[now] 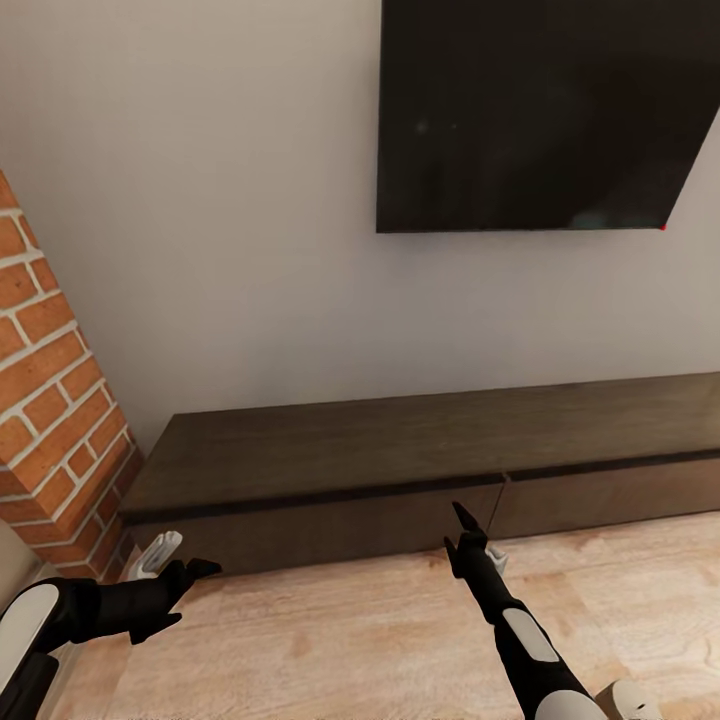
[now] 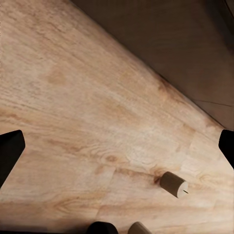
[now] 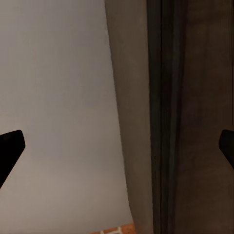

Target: Place each of the two pumpkins and all three candles from the living room inside a cabinet in the living room (use any cabinet), then make sure every cabinet is closed, and position the cauldron so it is next to a table in the living room.

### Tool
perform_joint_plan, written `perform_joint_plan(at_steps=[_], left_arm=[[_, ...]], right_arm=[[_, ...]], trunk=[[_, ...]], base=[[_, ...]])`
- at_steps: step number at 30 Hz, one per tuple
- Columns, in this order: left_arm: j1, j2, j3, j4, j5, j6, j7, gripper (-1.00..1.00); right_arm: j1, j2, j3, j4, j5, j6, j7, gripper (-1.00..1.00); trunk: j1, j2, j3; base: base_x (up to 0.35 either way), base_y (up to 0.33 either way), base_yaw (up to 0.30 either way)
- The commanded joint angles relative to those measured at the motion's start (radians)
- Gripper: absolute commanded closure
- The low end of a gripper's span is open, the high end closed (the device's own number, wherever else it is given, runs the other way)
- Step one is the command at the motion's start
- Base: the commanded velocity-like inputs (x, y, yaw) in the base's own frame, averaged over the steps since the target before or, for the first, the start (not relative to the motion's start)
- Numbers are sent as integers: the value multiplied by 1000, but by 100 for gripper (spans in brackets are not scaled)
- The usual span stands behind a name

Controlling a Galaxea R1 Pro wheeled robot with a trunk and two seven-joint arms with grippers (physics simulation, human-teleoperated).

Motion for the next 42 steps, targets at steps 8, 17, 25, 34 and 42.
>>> perform_joint_plan(at_steps=[8, 17, 25, 34, 42], left_arm=[[-1, 0, 1, -1, 10, 2, 10, -100], [-1, -1, 1, -1, 10, 2, 11, -100], [-1, -1, 0, -1, 10, 2, 11, -100], [-1, -2, -1, -1, 10, 2, 11, -100], [-1, -2, -2, -1, 10, 2, 11, -100]], right_arm=[[-1, 1, -5, 2, -7, 9, 2, -100], [-1, 1, -4, 2, -9, 10, 11, -100], [-1, -1, -4, 3, -7, 11, 96, -100], [-1, -1, -4, 3, -6, 11, 101, -100], [-1, -1, -4, 3, -6, 11, 101, -100]], trunk=[[31, -57, -26], [65, -120, -54], [96, -176, -79], [123, -225, -109], [127, -227, -140]], base=[[0, 0, 0], [0, 0, 0], [0, 0, 0], [0, 0, 0], [0, 0, 0]])
